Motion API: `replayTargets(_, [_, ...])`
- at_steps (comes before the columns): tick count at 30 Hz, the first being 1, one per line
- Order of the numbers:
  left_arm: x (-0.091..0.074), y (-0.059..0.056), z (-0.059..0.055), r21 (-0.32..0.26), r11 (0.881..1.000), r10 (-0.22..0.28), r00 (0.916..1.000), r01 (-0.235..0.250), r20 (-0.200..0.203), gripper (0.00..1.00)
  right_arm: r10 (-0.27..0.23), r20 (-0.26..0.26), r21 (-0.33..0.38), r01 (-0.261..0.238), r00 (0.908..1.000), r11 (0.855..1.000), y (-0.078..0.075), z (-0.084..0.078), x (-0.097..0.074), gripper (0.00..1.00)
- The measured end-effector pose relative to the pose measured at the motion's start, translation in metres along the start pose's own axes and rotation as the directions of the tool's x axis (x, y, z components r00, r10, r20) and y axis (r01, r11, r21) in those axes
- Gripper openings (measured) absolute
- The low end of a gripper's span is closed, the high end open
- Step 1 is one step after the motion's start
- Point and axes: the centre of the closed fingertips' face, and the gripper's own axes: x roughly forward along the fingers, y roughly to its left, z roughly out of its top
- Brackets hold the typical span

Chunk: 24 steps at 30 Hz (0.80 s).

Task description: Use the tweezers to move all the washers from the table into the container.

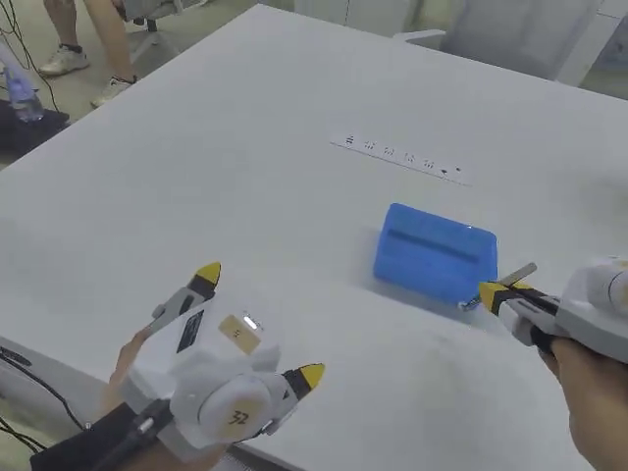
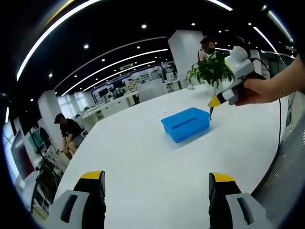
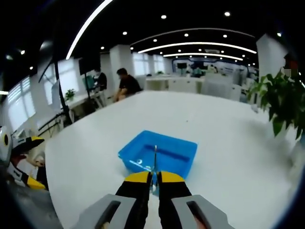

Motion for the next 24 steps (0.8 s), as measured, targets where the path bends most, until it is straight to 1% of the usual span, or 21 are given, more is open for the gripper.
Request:
replayTargets(2, [0.000,0.000,-0.001,0.003,1.000,0.001,1.0000,-0.001,-0.005,0.92,-0.016,0.016,-0.018,0.017,0.9997,1.000,-0.005,0.011,0.003,0.02])
replayTargets(4, [0.000,0.000,-0.001,0.003,1.000,0.000,1.0000,0.000,-0.007,0.92,-0.032,0.028,-0.012,0.033,0.9991,0.999,-0.013,0.020,0.007,0.02])
replayTargets(5, [0.001,0.000,-0.001,0.004,1.000,0.000,1.0000,0.000,-0.006,0.92,-0.038,0.030,-0.009,0.038,0.9988,0.999,-0.016,0.023,0.009,0.02])
replayTargets(7, [0.001,0.000,-0.002,0.004,1.000,0.001,1.0000,-0.001,-0.007,0.92,-0.053,0.025,-0.010,0.053,0.9983,0.999,-0.023,0.024,0.019,0.02])
replayTargets(9, [0.001,0.000,-0.002,0.004,1.000,0.003,0.9999,-0.003,-0.011,0.92,-0.066,0.008,-0.017,0.067,0.9978,0.998,-0.026,0.021,0.026,0.02])
replayTargets(10, [0.001,0.001,-0.002,0.004,1.000,0.005,0.9999,-0.005,-0.012,0.92,-0.068,-0.014,-0.021,0.067,0.9976,0.998,-0.028,0.017,0.031,0.02])
replayTargets(12, [0.001,0.001,-0.003,0.004,1.000,0.007,0.9999,-0.007,-0.014,0.92,-0.072,-0.031,-0.029,0.071,0.9969,0.997,-0.029,0.012,0.038,0.02])
replayTargets(15, [0.001,0.001,-0.004,0.006,1.000,0.008,0.9998,-0.008,-0.019,0.91,-0.071,-0.062,-0.028,0.069,0.9956,0.997,-0.034,0.003,0.054,0.02])
replayTargets(16, [0.001,0.001,-0.004,0.008,1.000,0.008,0.9997,-0.007,-0.023,0.91,-0.073,-0.071,-0.030,0.071,0.9949,0.997,-0.034,0.001,0.053,0.02])
replayTargets(17, [0.001,0.001,-0.005,0.009,1.000,0.008,0.9996,-0.007,-0.026,0.91,-0.077,-0.088,-0.038,0.074,0.9931,0.997,-0.035,-0.003,0.056,0.02])
replayTargets(19, [0.002,0.000,-0.006,0.011,1.000,0.006,0.9996,-0.006,-0.029,0.91,-0.078,-0.108,-0.041,0.074,0.9910,0.996,-0.038,-0.011,0.061,0.02])
replayTargets(22, [0.001,0.000,-0.005,0.012,1.000,0.007,0.9996,-0.006,-0.028,0.91,-0.079,-0.117,-0.040,0.074,0.9900,0.996,-0.037,-0.016,0.065,0.02])
replayTargets(24, [0.001,0.001,-0.005,0.010,1.000,0.008,0.9996,-0.008,-0.027,0.91,-0.092,-0.136,-0.062,0.084,0.9865,0.995,-0.038,-0.021,0.067,0.02])
